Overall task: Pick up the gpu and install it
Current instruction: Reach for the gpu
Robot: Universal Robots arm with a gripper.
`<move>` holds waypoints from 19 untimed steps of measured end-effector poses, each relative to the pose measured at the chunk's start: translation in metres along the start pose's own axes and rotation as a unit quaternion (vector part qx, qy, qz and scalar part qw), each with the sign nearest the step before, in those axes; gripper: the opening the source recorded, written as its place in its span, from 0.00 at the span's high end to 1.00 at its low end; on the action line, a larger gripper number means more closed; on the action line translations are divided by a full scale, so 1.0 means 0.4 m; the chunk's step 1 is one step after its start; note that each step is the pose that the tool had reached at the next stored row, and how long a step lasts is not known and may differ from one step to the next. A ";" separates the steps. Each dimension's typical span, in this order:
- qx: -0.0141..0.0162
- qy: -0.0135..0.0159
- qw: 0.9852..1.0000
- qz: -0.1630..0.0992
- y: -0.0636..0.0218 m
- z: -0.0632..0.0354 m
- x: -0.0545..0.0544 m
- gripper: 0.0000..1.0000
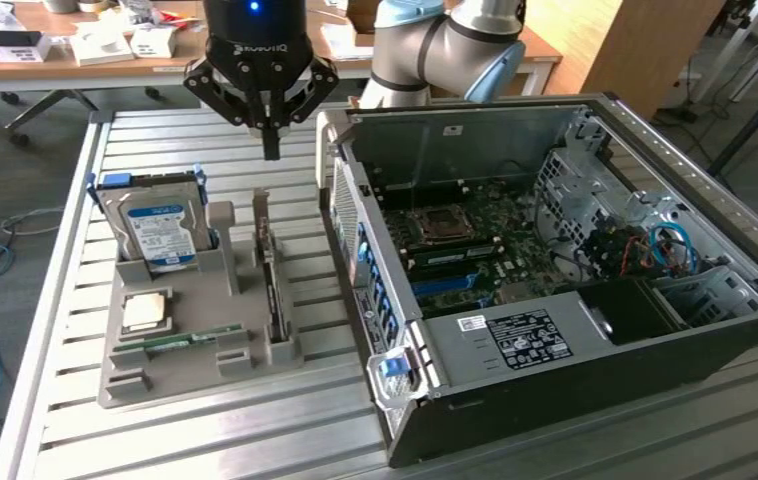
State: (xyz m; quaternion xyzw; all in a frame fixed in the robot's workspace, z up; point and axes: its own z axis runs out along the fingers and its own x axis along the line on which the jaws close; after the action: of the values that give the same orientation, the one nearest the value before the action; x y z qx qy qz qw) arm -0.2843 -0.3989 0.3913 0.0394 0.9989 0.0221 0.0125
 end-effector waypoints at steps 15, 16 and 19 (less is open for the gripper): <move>0.000 0.000 1.000 0.000 -0.003 -0.001 0.040 0.89; 0.000 0.000 1.000 0.000 -0.003 -0.001 0.040 0.89; 0.000 0.000 1.000 0.000 -0.004 -0.001 0.041 0.89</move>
State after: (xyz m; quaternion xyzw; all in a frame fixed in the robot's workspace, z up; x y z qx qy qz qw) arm -0.3006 -0.3992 0.3913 0.0395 0.9989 0.0220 0.0125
